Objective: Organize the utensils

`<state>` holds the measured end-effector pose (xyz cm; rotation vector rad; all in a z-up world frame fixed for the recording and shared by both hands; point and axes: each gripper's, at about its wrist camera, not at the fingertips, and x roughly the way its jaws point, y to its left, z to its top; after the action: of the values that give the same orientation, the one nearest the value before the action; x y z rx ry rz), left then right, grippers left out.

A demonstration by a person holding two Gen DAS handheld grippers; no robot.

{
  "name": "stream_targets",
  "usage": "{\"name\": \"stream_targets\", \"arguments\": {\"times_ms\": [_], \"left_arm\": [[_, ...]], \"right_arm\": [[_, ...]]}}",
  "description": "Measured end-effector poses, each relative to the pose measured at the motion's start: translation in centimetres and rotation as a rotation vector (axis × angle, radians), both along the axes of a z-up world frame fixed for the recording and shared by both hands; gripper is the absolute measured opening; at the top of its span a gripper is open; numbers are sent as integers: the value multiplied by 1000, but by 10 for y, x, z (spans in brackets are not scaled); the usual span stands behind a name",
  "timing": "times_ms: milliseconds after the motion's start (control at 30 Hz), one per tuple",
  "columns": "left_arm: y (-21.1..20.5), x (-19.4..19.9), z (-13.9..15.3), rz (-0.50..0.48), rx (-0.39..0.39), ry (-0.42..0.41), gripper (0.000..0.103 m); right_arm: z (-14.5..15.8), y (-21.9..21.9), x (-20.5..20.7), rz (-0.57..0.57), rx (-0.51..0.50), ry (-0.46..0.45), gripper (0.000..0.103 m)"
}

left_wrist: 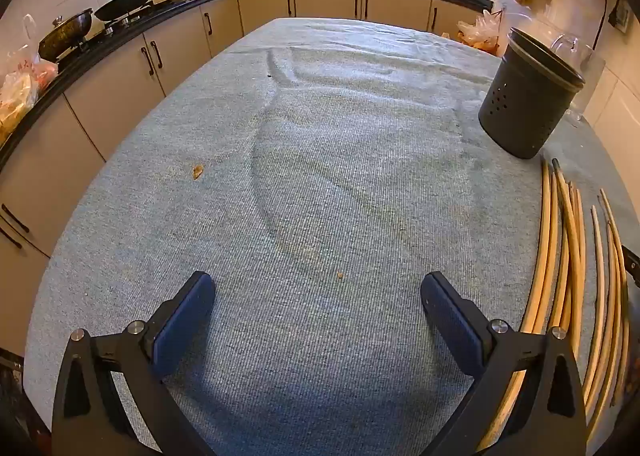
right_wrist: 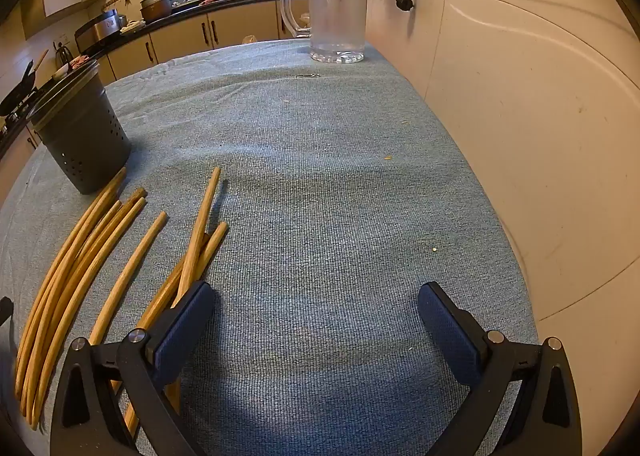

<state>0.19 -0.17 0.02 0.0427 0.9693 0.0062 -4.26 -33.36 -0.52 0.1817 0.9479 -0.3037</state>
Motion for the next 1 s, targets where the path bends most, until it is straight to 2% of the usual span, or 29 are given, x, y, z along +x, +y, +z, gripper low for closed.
{"name": "stream_targets", "arguments": {"times_ms": [67, 133, 333, 500, 700, 833, 1000], "left_arm": [[0, 1, 0, 2, -5, 6, 103], [-2, -1, 5, 10, 22, -13, 103], [-18, -39, 48, -22, 84, -217, 103], [-25, -80, 82, -72, 85, -355, 103], [-35, -122, 105, -124, 65, -411, 103], [-38, -135, 110, -130, 53, -427, 103], [-38, -151, 115, -132, 49, -438, 103]], "right_arm": [[0, 0, 0, 2, 1, 2, 103], [1, 0, -1, 8, 9, 6, 103], [6, -3, -17, -2, 7, 10, 102], [32, 13, -58, -26, -34, -89, 102], [58, 32, -94, -31, -61, -178, 102], [75, 43, -117, -51, -102, -244, 102], [89, 57, -137, -59, -167, -282, 102]]}}
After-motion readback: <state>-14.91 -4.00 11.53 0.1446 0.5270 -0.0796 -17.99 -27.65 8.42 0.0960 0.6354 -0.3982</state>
